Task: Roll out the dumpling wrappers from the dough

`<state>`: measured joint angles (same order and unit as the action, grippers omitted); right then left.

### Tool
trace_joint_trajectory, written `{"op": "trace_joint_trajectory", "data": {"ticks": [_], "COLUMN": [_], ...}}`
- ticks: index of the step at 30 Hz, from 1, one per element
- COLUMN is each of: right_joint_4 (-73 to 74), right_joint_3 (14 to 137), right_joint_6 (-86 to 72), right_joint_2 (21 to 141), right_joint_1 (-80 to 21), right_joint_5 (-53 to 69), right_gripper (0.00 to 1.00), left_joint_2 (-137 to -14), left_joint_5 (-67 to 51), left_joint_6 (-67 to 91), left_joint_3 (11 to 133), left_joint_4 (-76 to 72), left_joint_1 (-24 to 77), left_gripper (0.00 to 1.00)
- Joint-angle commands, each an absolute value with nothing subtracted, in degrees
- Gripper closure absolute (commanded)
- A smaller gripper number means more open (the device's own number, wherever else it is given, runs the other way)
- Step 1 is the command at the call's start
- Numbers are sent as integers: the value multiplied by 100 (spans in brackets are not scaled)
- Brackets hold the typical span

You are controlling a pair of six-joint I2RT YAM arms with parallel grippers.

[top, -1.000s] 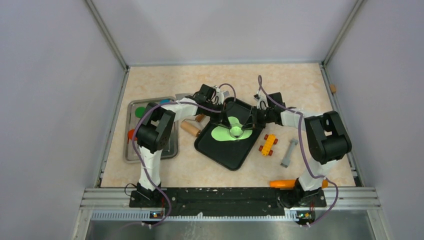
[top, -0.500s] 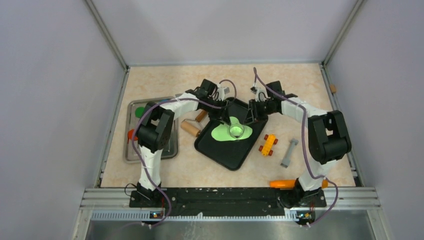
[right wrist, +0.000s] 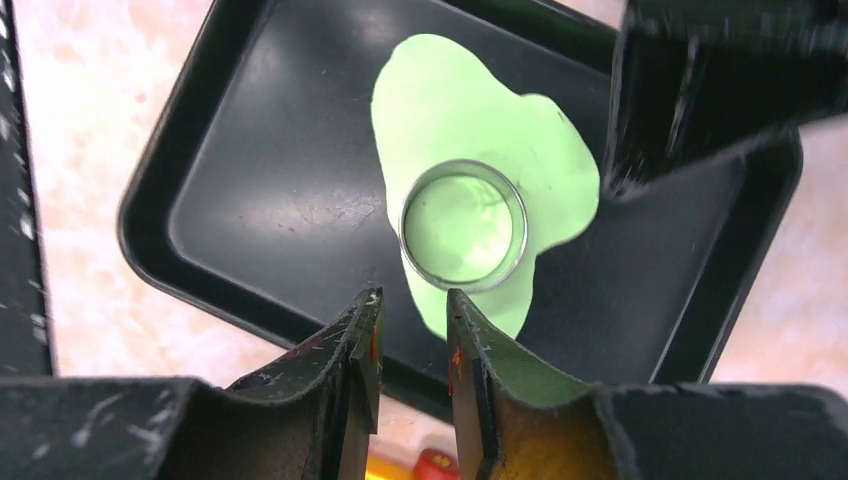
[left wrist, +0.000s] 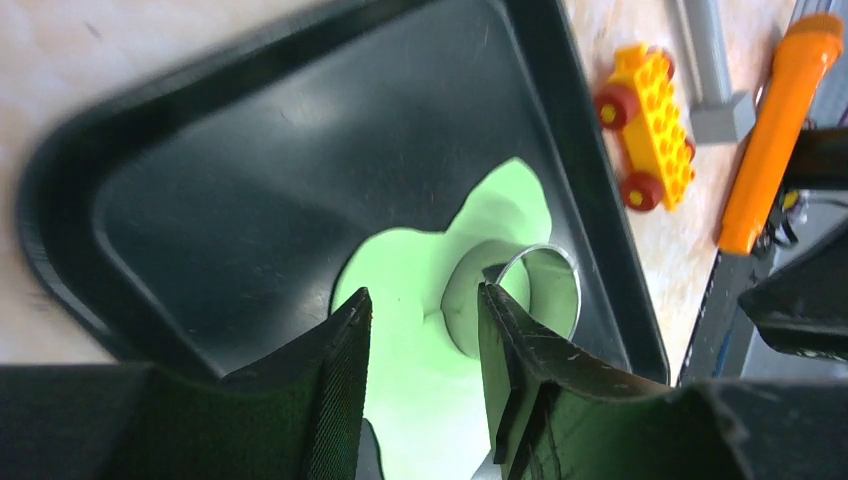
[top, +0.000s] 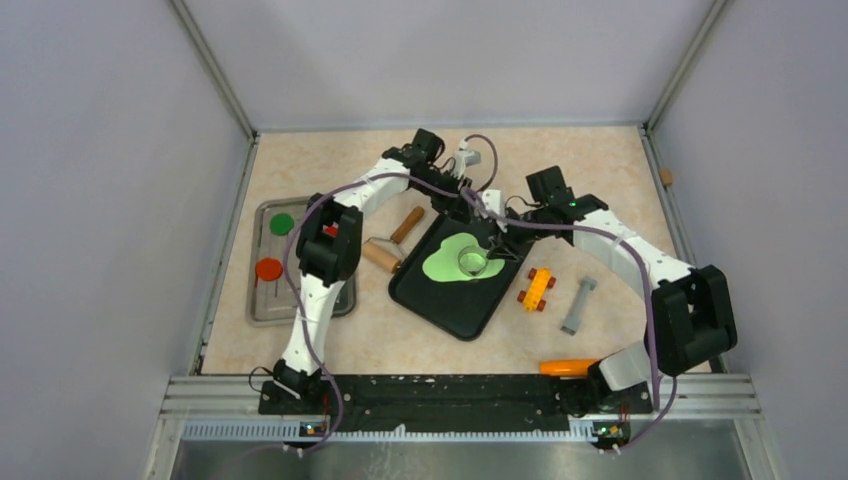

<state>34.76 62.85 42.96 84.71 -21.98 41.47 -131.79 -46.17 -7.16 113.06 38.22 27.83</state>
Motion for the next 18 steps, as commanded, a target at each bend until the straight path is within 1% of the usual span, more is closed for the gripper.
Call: {"op": "trace_joint_trajectory", "data": {"ticks": [1,4,8,13,18], "right_joint_4": [3117,3166,3200,3304,3337], "right_joint_3": [6099,6183,6176,6282,6313], "right_joint_6": [6460,6886,7300,7506,7538], "right_joint_2": [8417,8665,8959,9344,9472], "right_joint_1": [-2677,-2908,-3112,-3155,-3163], "right_joint_5": [3936,3838,3683,3582,3560], "right_gripper": [69,69,69,69,69], "left_joint_2": [-13499,-13665,-13711,-13683,-13653], "left_joint_5": [-5191,-5301,-5429,-5607,-5774], "left_joint_6": [-1528,-1630,-1524,-1383,-1360], "left_joint_3": [11594,11771,11711,11543,11429], "left_joint_4": [4644,4831,4774,4678,4647], "left_joint_1": [2827,2870,2892,2900,2921], "left_gripper": [54,55,55,56,57]}}
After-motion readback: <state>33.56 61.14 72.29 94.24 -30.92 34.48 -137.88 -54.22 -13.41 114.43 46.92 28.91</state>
